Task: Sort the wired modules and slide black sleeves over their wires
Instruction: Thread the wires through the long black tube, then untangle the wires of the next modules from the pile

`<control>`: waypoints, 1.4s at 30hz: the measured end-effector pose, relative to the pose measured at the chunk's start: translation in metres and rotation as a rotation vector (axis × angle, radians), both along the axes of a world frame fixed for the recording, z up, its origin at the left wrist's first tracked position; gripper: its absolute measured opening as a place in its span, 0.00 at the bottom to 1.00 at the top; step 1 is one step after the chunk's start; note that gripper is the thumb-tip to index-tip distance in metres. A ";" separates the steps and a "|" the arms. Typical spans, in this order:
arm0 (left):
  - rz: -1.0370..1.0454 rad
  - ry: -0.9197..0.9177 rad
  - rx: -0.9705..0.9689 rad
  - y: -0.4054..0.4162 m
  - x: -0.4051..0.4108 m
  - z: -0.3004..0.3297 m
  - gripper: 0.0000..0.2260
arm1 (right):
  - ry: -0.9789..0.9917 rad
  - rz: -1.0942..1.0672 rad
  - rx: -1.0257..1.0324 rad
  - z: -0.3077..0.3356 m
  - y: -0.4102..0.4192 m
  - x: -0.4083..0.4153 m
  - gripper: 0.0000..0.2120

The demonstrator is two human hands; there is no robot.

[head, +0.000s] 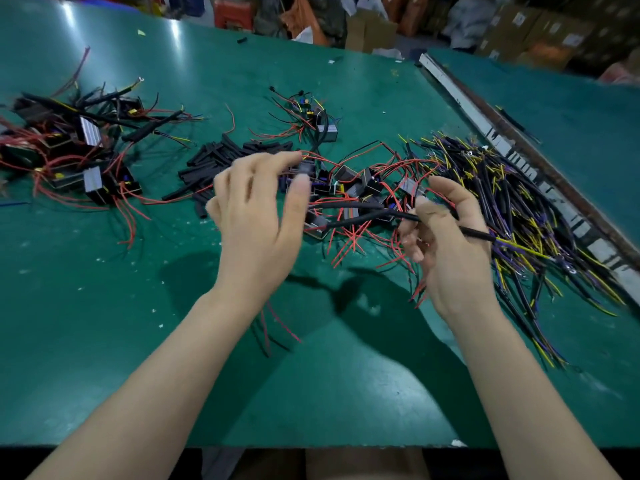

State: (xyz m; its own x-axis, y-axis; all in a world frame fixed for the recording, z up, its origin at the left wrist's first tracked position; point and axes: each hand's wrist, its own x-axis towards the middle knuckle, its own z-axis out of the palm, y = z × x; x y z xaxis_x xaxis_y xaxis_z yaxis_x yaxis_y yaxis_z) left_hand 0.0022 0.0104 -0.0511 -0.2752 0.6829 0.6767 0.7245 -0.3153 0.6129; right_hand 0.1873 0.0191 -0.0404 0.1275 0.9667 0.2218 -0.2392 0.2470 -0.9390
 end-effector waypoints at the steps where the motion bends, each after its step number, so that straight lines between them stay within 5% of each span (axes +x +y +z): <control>1: 0.013 -0.106 -0.025 0.004 -0.005 0.001 0.16 | 0.060 0.003 -0.025 0.001 0.002 0.003 0.07; 3: -0.033 -0.295 -0.048 0.010 -0.015 0.000 0.14 | 0.171 0.030 -0.063 0.003 0.004 0.006 0.02; 8: -0.276 -0.531 -0.159 0.018 -0.019 -0.004 0.14 | 0.276 0.081 -0.115 0.003 0.007 0.009 0.11; 15: -0.311 -0.070 -0.157 0.009 -0.016 -0.010 0.13 | 0.359 0.233 -0.208 0.006 0.007 0.008 0.11; 23: -0.955 -0.561 -0.623 0.000 -0.003 0.043 0.27 | 0.423 0.340 -0.181 0.039 0.012 -0.011 0.09; 27: -1.117 -0.721 -0.711 -0.007 -0.006 0.054 0.23 | 0.414 0.316 -0.186 0.058 0.017 -0.031 0.11; 34: -0.837 -0.883 -0.682 -0.018 -0.028 0.056 0.10 | 0.153 0.375 -0.348 0.057 0.021 -0.070 0.11; 42: -0.480 -0.959 -0.590 -0.029 -0.112 0.083 0.07 | -0.099 0.500 -0.407 0.018 0.020 -0.108 0.06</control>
State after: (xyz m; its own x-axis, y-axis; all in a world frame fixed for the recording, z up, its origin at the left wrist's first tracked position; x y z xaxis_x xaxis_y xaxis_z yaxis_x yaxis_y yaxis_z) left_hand -0.1094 -0.0184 0.0321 -0.1278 0.9857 -0.1097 -0.2126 0.0809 0.9738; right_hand 0.0794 0.0392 -0.0224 -0.3616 0.9135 -0.1866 -0.1407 -0.2513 -0.9576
